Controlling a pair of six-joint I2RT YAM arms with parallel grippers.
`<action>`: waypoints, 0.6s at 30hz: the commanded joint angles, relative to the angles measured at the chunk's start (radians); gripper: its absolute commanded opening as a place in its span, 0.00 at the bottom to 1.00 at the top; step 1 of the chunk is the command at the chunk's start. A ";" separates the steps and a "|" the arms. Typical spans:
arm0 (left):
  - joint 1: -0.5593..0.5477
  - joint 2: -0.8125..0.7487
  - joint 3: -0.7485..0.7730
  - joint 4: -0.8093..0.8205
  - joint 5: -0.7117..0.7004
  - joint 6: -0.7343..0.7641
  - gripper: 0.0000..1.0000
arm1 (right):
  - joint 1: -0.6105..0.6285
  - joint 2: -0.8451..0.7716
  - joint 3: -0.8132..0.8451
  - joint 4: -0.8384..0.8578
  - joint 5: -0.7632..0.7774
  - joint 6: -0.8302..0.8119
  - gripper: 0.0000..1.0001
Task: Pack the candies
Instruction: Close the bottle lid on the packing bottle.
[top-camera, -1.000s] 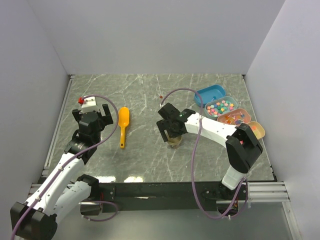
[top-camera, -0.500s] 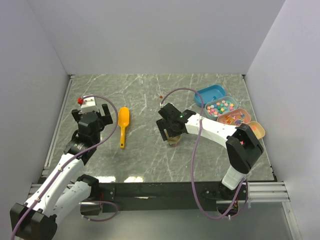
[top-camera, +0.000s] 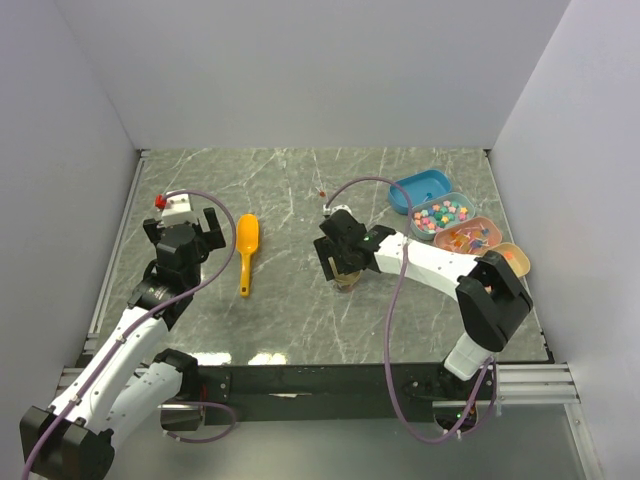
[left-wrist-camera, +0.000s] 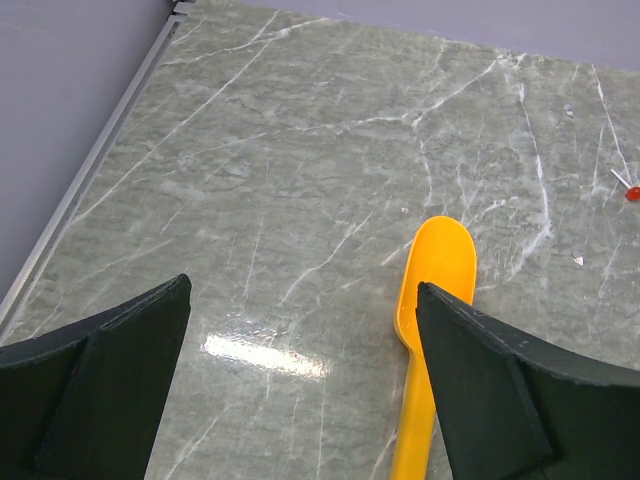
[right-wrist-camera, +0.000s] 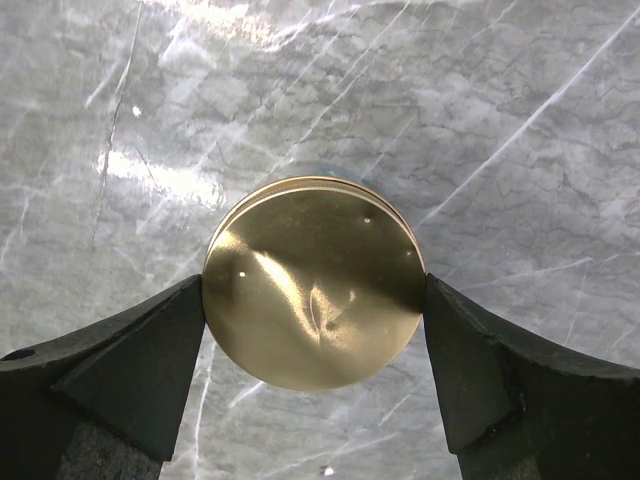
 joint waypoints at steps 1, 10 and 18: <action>-0.005 -0.019 0.000 0.041 -0.009 0.008 0.99 | -0.003 0.013 -0.066 0.012 0.043 0.039 0.74; -0.006 -0.022 0.000 0.040 -0.006 0.008 0.99 | -0.002 -0.016 -0.058 0.002 0.060 0.057 0.97; -0.006 -0.026 -0.001 0.040 -0.003 0.008 0.99 | -0.003 -0.024 -0.058 0.002 0.046 0.060 1.00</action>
